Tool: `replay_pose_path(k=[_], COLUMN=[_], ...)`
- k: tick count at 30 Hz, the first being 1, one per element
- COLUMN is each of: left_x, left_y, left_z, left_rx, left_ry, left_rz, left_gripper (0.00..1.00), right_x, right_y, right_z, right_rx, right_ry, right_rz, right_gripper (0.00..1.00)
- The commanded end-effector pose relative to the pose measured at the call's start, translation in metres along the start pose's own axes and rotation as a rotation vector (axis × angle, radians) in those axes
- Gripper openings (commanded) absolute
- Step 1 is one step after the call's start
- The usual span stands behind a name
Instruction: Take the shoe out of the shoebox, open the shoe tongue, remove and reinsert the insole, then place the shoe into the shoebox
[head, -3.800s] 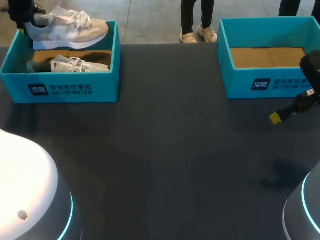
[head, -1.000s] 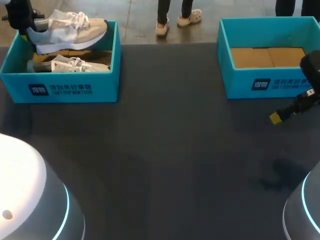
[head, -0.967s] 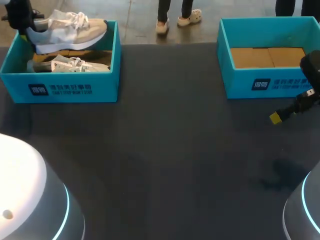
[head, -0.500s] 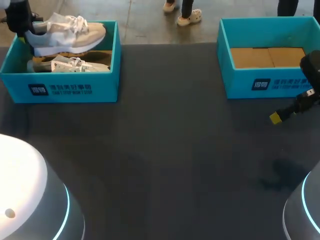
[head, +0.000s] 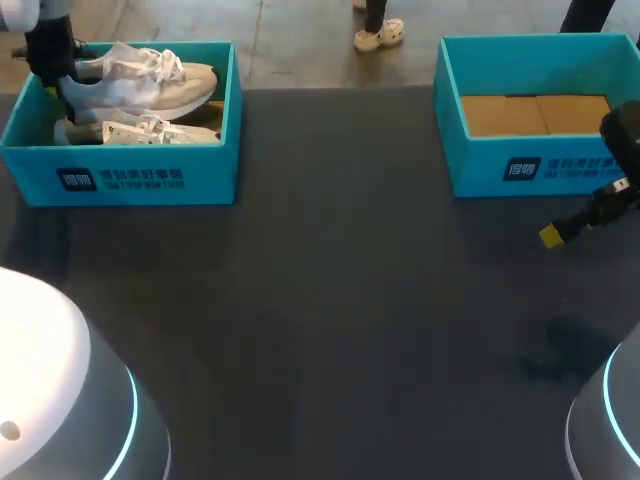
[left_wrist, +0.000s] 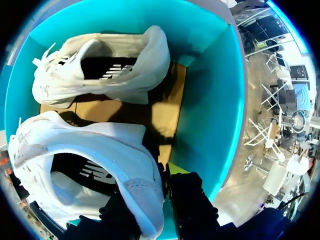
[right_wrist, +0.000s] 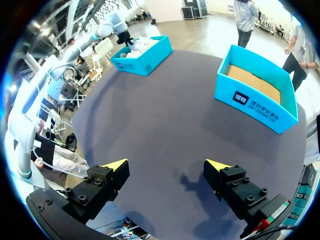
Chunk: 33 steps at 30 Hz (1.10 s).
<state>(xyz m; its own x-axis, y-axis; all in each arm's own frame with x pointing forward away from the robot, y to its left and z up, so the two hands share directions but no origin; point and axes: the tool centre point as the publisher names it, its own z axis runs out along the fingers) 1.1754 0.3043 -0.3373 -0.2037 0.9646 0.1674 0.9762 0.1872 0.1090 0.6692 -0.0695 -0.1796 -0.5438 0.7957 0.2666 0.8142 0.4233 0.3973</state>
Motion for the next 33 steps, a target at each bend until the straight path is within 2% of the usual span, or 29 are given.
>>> replay_pose_path(k=[1,33], left_x=[-0.002,-0.017], left_y=[0.012,0.020], left_z=[0.006,0.045], left_rx=[0.018,0.057], left_ry=[0.005,0.063], left_rz=[-0.001,0.019], left_gripper=[0.00,0.00], right_x=[0.000,0.000], right_y=[0.000,0.000], right_z=[0.001,0.001], right_rx=[0.000,0.000], right_ry=[-0.001,-0.001], right_rz=[0.001,0.001], right_gripper=[1.00,1.00])
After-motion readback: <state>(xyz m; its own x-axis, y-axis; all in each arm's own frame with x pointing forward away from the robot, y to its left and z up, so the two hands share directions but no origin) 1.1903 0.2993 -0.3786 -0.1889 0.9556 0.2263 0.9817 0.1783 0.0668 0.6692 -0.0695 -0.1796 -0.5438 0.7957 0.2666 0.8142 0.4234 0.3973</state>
